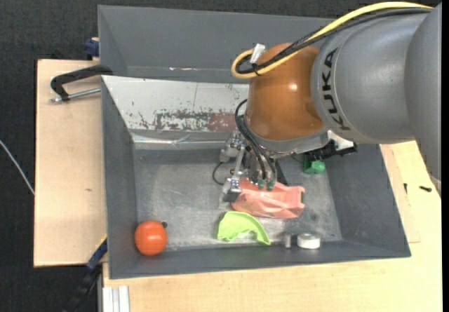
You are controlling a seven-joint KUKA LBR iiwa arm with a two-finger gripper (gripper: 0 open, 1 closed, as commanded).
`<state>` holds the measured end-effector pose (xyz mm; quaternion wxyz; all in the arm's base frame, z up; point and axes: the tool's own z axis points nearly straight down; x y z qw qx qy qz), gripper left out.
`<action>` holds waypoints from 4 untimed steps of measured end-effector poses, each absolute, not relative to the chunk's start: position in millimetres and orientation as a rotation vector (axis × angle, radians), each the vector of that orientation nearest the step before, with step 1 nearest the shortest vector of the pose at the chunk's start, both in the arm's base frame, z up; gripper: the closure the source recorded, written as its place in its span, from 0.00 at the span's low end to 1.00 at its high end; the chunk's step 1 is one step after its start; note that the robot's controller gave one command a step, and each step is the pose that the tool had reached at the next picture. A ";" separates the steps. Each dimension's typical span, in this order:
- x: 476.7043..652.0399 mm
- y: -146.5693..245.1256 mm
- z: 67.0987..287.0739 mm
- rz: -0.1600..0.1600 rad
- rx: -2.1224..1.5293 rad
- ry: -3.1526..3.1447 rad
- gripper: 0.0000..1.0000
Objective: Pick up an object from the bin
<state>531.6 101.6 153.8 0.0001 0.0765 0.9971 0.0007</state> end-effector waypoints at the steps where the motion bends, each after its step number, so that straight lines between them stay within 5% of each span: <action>1: 532.0 94.9 150.4 0.007 0.198 3.133 0.00; 2: 525.5 46.1 97.0 0.002 0.003 3.135 0.00; 3: 520.4 4.1 77.9 0.003 0.093 3.138 1.00; 4: 520.4 4.1 77.9 0.003 0.093 3.138 1.00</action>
Offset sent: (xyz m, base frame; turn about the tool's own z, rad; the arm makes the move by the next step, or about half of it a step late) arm -0.0134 -0.0763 -0.0838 -0.1851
